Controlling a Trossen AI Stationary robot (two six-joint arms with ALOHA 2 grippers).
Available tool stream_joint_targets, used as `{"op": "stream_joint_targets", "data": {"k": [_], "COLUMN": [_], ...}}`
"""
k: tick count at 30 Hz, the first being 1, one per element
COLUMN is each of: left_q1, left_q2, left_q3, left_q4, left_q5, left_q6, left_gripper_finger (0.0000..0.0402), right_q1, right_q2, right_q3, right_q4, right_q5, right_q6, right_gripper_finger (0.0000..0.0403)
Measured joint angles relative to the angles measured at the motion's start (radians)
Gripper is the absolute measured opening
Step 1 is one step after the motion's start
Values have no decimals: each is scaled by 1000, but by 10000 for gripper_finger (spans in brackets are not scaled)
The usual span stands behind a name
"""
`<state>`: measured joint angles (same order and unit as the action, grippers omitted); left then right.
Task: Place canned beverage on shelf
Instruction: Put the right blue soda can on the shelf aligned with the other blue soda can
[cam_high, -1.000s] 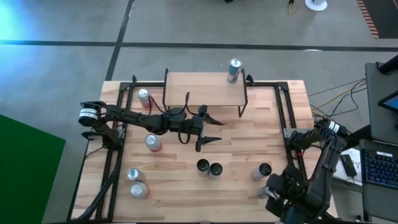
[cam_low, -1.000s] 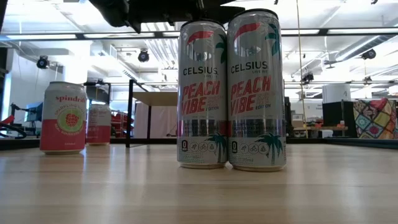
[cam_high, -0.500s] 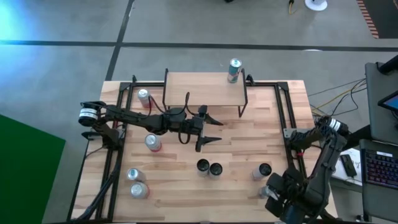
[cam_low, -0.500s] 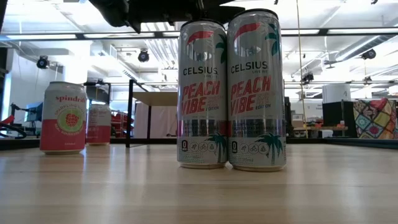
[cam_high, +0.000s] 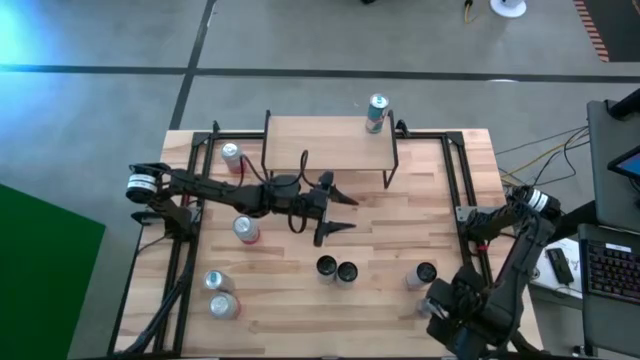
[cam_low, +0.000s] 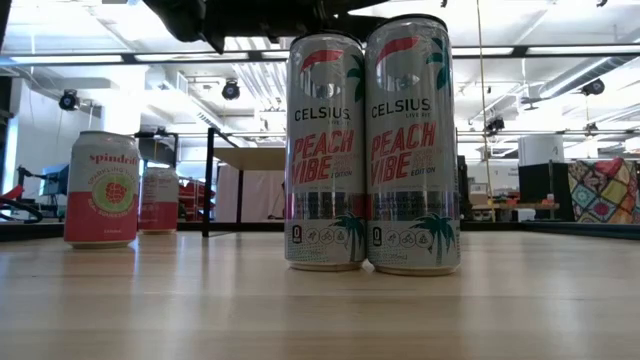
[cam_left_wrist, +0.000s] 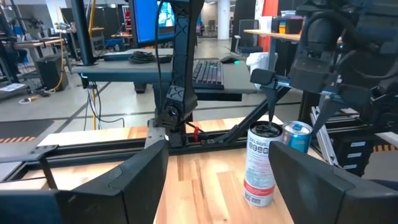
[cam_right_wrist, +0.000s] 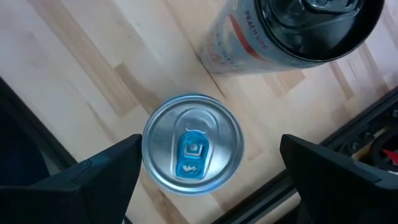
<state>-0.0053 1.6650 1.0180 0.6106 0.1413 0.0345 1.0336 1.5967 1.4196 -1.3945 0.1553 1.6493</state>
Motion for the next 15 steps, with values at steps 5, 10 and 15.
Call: {"op": "stream_joint_targets", "data": {"k": [5,10,15], "left_q1": [-6,-14,-16], "left_q2": [0,-1,-1], "left_q3": [0,0,0], "left_q4": [0,-21,-26], "left_q5": [0,0,0], "left_q6": [-6,-10,-19], "left_gripper_finger": [265,265,265], "right_q1": [0,-7,-16], "right_q2": [-4,-4,-6], "right_q3": [-34,-56,-57], "right_q4": [56,95,103], "right_q5": [-3,-12,-27], "right_q6": [-18,-52,-93], "right_gripper_finger": [368,368,346]}}
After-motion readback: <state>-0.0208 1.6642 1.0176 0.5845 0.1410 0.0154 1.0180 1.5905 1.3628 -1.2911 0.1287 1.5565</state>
